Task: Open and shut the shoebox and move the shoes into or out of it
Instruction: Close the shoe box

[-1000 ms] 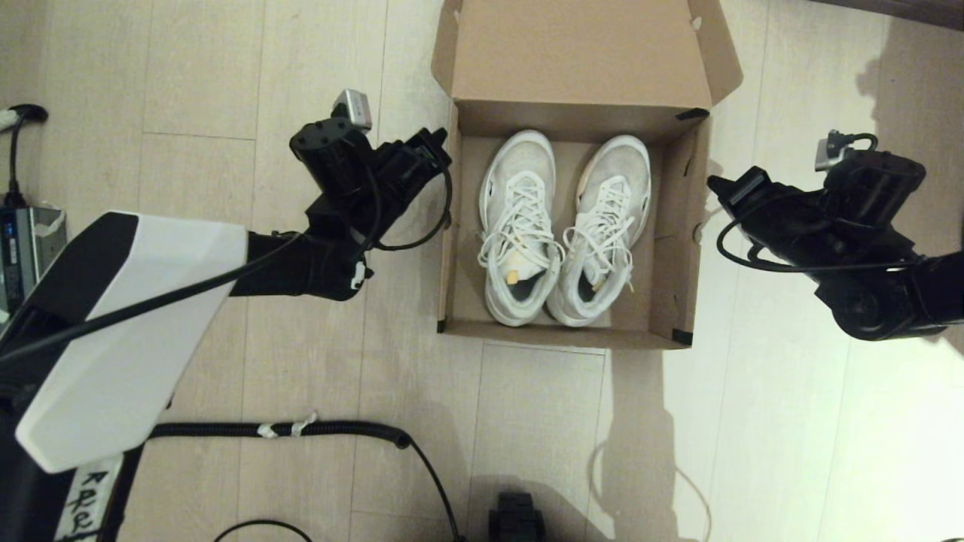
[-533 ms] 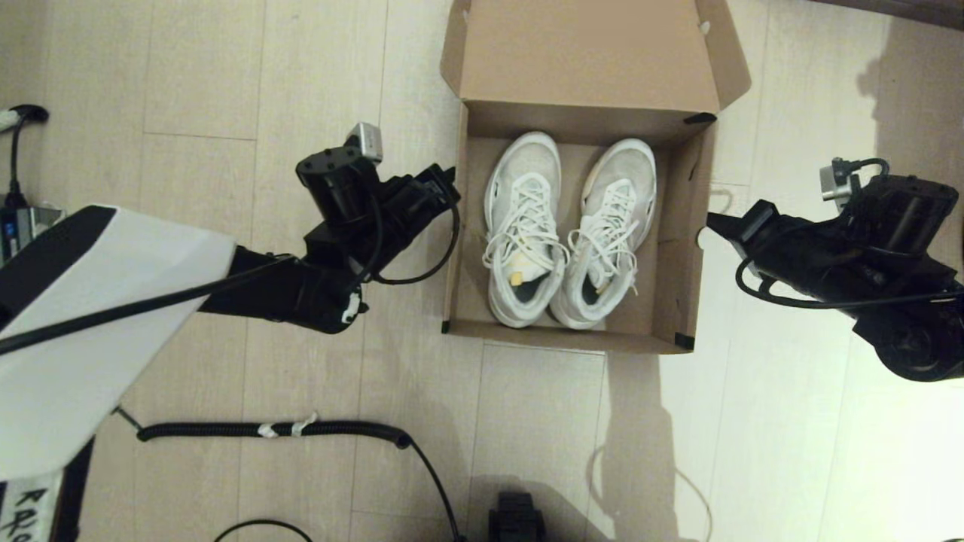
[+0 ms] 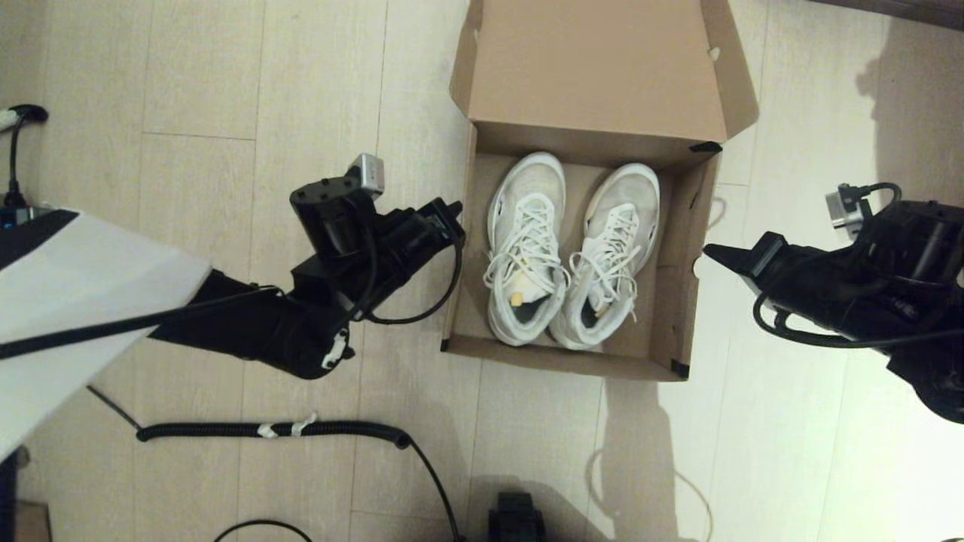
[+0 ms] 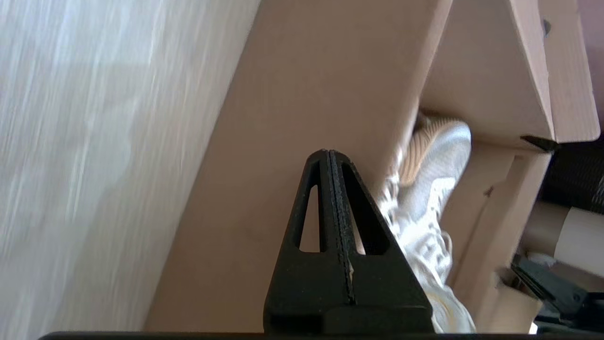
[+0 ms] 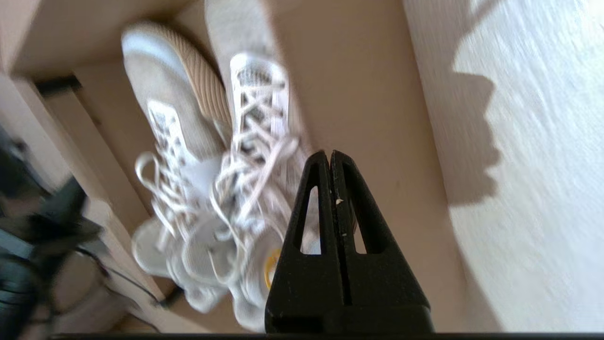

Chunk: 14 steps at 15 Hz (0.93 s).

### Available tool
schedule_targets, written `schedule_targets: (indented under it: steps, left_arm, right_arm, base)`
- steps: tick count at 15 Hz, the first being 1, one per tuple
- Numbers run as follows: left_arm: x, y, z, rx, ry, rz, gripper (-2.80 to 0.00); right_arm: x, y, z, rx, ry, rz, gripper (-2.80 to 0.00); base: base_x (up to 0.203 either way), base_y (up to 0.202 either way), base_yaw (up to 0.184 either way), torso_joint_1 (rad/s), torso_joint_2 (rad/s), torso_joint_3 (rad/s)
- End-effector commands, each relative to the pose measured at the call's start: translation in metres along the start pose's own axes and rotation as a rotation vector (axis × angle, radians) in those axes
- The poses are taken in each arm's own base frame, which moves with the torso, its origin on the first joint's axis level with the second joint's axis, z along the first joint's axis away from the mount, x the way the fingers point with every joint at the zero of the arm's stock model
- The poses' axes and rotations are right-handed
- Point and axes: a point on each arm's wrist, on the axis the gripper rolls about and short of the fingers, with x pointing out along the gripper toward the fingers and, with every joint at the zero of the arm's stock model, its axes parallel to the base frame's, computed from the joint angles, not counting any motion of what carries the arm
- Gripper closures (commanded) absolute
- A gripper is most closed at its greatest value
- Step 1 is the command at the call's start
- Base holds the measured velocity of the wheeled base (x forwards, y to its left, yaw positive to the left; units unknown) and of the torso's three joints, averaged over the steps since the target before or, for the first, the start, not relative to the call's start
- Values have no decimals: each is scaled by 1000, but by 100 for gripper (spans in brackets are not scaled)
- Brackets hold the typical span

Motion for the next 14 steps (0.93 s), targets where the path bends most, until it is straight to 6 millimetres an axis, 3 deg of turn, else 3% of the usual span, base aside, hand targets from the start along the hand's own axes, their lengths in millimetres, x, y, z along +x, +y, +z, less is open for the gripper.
schedule_targets:
  steps: [1,5,7,9,11,14]
  left_arm:
    - [-20,-9,4,-2,2,-1,0]
    - [-64,-16,2,16,28,7,0]
    - [-80,-20,6,17,28,3,0]
    - [-89,-20,9,21,25,9,0]
    - [-76,-7,14,64,-2,30,0]
    - [-29,12,24,123,-91,22,0]
  right_arm:
    - [-15,2,-5,-30,9,-11,0]
    - [-50,15,3,-93,-34,-14,0]
    - [-56,19,16,-108,-72,-19,0]
    - [-50,9,27,-112,-104,-49,0]
    - [-30,-12,34,-112,-137,-78,0]
    - [-2,-41,46,-135,-240,-68,0]
  base:
    - [0,0,0,0,0,0]
    - [0,0,0,0,0,0]
    - [0,0,0,0,0,0]
    - [0,0,0,0,0,0]
    - [0,0,0,0,0,0]
    - [0,0,0,0,0,0]
